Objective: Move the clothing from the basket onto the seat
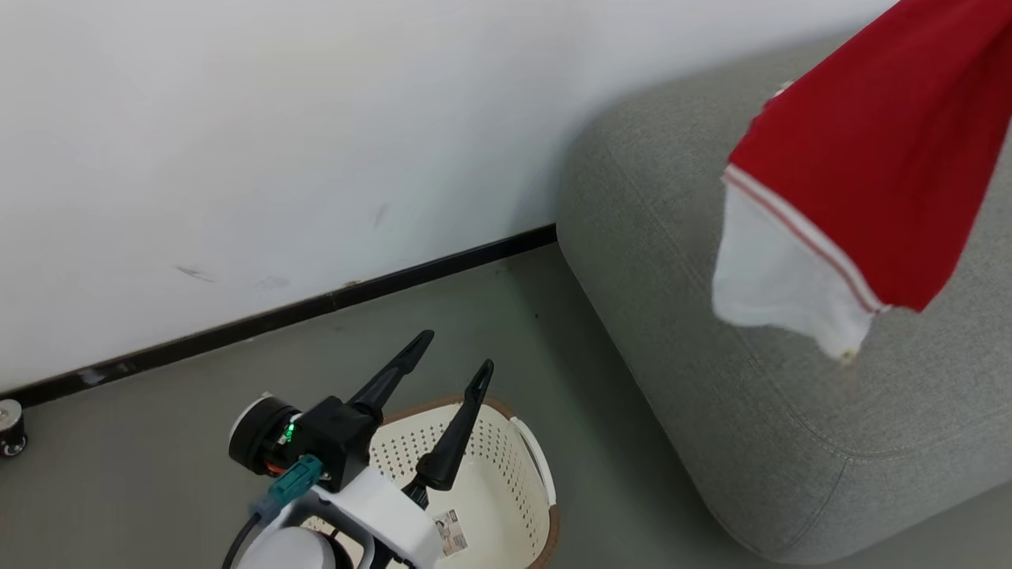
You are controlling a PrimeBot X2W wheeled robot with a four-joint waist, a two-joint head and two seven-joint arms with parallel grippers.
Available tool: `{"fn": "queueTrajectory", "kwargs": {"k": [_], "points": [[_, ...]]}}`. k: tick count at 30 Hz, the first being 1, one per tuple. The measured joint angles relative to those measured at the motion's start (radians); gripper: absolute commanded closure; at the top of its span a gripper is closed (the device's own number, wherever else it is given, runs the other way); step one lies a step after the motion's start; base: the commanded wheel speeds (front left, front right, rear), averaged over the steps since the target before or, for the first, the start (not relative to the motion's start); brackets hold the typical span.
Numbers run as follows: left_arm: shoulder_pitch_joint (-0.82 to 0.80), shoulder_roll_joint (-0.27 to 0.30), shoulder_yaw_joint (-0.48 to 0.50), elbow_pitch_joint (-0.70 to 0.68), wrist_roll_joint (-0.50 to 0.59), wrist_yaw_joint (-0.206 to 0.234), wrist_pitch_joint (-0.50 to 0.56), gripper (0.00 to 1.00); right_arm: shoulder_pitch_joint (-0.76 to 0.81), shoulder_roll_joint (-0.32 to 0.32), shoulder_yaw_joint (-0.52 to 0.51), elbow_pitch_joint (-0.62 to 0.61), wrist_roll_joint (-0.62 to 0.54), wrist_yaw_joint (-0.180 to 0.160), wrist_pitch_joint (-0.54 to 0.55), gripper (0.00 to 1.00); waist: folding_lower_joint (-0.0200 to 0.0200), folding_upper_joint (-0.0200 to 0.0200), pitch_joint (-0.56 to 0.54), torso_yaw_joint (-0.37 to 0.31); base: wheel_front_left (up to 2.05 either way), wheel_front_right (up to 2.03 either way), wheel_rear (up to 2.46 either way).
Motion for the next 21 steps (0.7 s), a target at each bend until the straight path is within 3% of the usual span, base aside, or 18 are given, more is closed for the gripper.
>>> {"fn": "queueTrajectory", "kwargs": {"k": [12, 21], "points": [[-0.002, 0.044, 0.0, -0.123, 0.062, 0.034, 0.048, 0.0, -0.292, -0.065, -0.164, 0.233, -0.086, 0.0, 0.038, 1.0, 0.0, 0.0, 0.12, 0.042, 0.0, 0.0, 0.0], [-0.052, 0.045, -0.027, -0.203, 0.106, 0.034, 0.078, 0.0, -0.379, -0.093, -0.185, 0.343, -0.18, 0.0, 0.026, 1.0, 0.0, 0.0, 0.214, 0.079, 0.0, 0.0, 0.0]]}}
